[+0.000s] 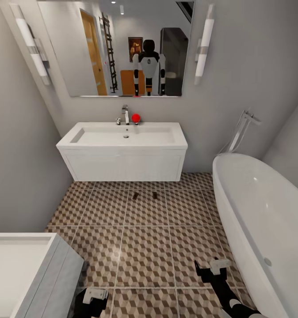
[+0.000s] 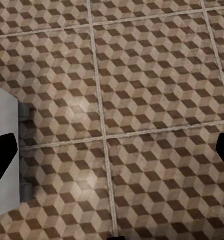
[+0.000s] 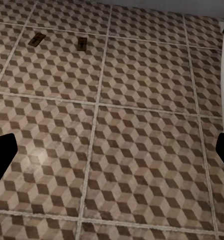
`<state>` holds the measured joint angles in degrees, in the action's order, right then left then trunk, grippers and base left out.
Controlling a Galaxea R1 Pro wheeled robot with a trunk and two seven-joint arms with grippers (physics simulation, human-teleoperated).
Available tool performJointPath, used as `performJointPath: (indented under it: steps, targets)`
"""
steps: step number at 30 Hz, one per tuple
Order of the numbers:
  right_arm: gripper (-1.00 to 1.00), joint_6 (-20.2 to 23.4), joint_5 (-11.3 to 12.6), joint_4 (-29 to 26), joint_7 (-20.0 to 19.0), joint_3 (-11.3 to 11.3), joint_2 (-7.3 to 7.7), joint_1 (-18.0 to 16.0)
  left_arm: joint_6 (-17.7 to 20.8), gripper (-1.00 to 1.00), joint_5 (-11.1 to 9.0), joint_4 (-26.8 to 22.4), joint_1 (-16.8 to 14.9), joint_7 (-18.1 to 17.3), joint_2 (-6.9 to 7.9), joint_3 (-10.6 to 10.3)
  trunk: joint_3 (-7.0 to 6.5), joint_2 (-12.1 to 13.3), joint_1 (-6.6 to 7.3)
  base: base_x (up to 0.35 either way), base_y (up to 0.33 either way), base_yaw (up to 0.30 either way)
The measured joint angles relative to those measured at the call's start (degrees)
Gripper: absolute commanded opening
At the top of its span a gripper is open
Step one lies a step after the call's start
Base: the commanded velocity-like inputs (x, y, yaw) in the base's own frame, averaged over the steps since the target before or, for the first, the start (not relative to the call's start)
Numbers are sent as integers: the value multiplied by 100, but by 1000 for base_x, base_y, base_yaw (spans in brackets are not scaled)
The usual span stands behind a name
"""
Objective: Take the four mousetraps from the cabinet in the bathroom and place them on the bathroom floor. Make sure all four end up on the same floor surface, and ensure that at least two of them are either under or directly next to the same bathroom sink.
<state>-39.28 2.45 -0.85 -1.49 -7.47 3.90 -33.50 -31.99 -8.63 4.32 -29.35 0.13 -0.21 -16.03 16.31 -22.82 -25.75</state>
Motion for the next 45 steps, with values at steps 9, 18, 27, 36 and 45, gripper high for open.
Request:
performJointPath:
  steps: [9, 18, 27, 36, 45]
  targets:
    - [100, -1, 1, 2, 173, 13, -3, 54, 0, 100, 2, 3, 0, 0, 8, 0, -81, 0, 0, 0, 0, 0]
    - [100, -1, 1, 1, 202, 14, -4, 150, 3, 100, 1, 3, 0, 9, 8, 0, -165, 0, 0, 0, 0, 0]
    - [100, -1, 1, 0, 204, 14, -11, 159, 8, 100, 2, 3, 0, 11, 7, 0, -249, 0, 0, 0, 0, 0]
    - [100, -1, 1, 0, 204, 15, -13, 160, 9, 100, 2, 3, 0, 11, -1, 0, -333, 0, 0, 0, 0, 0]
    - [100, -1, 1, 0, 205, 15, -13, 162, 14, 100, 2, 3, 0, 11, -4, 0, -418, 1, 0, 0, 0, 0]
